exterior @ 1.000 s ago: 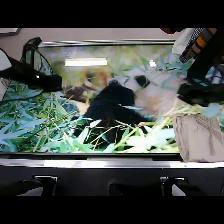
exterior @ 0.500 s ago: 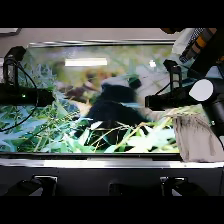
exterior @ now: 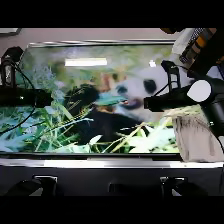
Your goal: Fold the clothes and pants, and hang the long-sleeved shirts on hangers.
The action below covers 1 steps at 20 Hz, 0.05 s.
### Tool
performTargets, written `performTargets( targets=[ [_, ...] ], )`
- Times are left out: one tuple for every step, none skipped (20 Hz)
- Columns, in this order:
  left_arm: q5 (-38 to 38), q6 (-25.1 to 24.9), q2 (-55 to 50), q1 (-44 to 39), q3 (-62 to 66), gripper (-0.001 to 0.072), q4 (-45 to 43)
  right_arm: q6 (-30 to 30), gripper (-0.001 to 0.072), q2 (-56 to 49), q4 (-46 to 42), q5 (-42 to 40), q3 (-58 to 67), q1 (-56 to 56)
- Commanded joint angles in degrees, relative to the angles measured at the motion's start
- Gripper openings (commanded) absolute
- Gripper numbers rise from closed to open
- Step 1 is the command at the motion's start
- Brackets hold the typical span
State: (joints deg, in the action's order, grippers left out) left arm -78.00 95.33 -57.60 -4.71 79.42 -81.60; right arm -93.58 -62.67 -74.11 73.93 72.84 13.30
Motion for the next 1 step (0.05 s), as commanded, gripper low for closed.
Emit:
performTargets(
  targets=[
    [0.07,0.02,0.04,-0.02,-0.02,0.0017,-0.07,-0.04,0.0040,0.00,-0.04,0.04,0.04,0.07]
  ],
)
